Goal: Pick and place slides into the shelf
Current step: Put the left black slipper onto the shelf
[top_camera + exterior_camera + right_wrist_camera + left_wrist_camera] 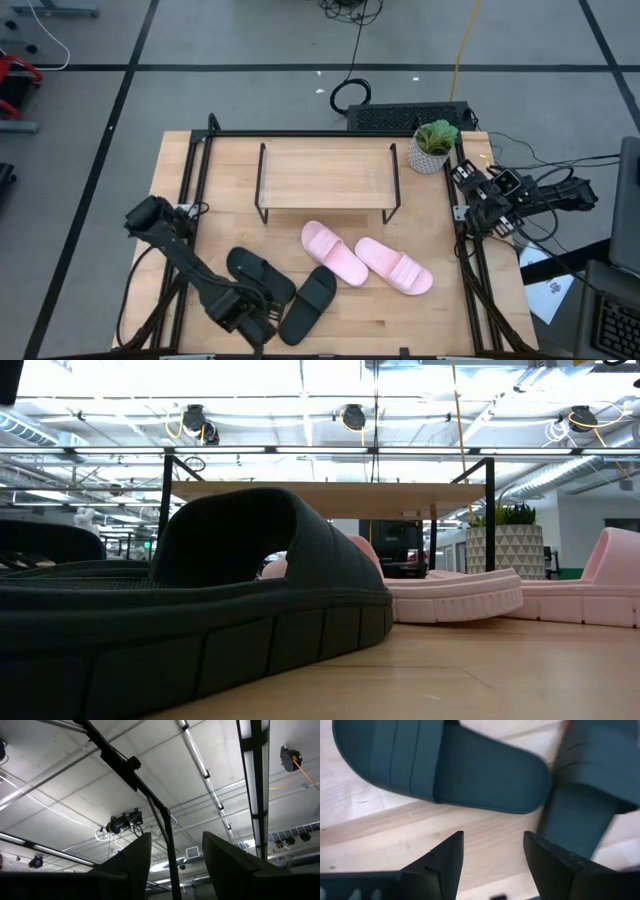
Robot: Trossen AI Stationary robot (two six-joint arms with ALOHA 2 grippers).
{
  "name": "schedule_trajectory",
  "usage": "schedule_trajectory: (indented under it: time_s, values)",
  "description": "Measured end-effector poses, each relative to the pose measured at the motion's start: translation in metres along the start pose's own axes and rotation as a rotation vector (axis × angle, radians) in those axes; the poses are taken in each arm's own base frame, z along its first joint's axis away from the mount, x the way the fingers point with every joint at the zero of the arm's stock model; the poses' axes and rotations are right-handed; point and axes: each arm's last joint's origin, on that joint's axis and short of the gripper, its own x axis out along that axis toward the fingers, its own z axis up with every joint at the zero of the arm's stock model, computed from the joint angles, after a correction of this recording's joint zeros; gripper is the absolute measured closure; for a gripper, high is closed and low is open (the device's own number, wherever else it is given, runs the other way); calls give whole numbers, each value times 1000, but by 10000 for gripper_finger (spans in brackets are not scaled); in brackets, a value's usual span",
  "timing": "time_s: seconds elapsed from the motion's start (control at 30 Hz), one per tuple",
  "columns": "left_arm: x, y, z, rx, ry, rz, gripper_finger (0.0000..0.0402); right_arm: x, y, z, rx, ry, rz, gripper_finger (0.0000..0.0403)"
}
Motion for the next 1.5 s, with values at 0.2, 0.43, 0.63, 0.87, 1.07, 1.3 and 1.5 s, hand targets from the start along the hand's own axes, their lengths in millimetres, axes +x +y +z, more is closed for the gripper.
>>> schedule_trajectory:
  time_s: [0.2, 0.43, 0.63, 0.87, 1.07, 1.3, 1.5]
  values:
    - [19, -8, 0, 28, -24, 51, 197, 0, 0, 0, -1, 1, 0, 234]
    - [31, -7, 4, 62, -66, 144, 197, 0, 0, 0, -1, 1, -1, 234]
    - [31, -4, 12, 70, -89, 201, 197, 0, 0, -1, 0, 7, -3, 234]
    - [32, -7, 18, 109, -81, 204, 197, 0, -1, -2, 1, 23, -8, 234]
    - [33, -9, 24, 144, -78, 216, 197, 0, -1, -3, 2, 27, -12, 234]
    - [33, -8, 31, 168, -81, 260, 197, 0, -1, -3, 2, 28, -13, 234]
    - [34, -8, 34, 181, -79, 268, 197, 0, -1, -3, 3, 28, -13, 234]
